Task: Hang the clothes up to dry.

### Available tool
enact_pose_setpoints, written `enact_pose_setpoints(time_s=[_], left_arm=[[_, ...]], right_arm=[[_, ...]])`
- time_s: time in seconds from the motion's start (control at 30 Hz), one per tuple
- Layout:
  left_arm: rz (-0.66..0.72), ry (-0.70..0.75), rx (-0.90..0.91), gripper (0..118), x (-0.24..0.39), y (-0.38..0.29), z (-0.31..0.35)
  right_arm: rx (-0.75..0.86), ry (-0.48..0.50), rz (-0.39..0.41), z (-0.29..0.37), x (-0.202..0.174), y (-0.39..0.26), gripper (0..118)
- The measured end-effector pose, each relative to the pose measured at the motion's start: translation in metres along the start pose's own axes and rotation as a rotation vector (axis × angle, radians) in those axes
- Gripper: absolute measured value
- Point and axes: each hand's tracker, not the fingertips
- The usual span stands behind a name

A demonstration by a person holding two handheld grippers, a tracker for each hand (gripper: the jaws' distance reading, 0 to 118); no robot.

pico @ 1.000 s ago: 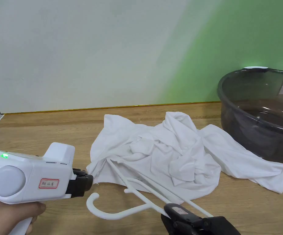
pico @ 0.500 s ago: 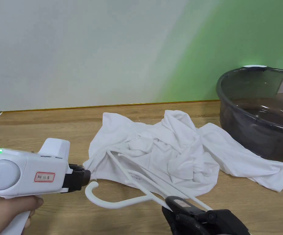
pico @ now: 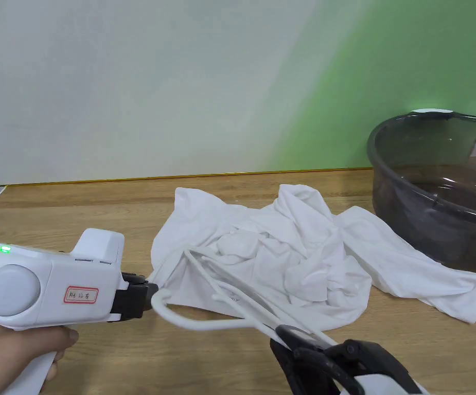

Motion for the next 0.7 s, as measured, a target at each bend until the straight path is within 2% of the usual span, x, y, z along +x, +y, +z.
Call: enact_pose_setpoints(time_s=[0.1,0.2,0.27,0.37,0.43,0.53,0.7], left_arm=[[-0.019,0.0,0.003,4,0.005,-0.003,0.002],[-0.05,0.006,0.004,4,0.011,-0.006,0.005],[-0.074,0.008,0.005,4,0.015,-0.008,0.006],[-0.086,0.013,0.02,4,0.02,-0.01,0.008],[-0.101,0.017,0.02,4,0.021,-0.011,0.008],[-0.115,0.048,0.018,4,0.021,-0.012,0.006],[-0.084,0.036,0.017,4,0.017,-0.011,0.004]], right_arm=[[-0.02,0.037,-0.207,-0.01,0.017,-0.008,9],[-0.029,0.119,-0.51,-0.022,0.049,-0.015,9],[-0.045,0.167,-0.686,-0.033,0.066,-0.026,8],[-0.066,0.296,-1.016,-0.044,0.087,-0.048,8],[-0.081,0.323,-1.167,-0.048,0.098,-0.066,7],[-0.075,0.392,-1.28,-0.047,0.107,-0.085,7],[-0.081,0.4,-1.242,-0.045,0.105,-0.088,7]])
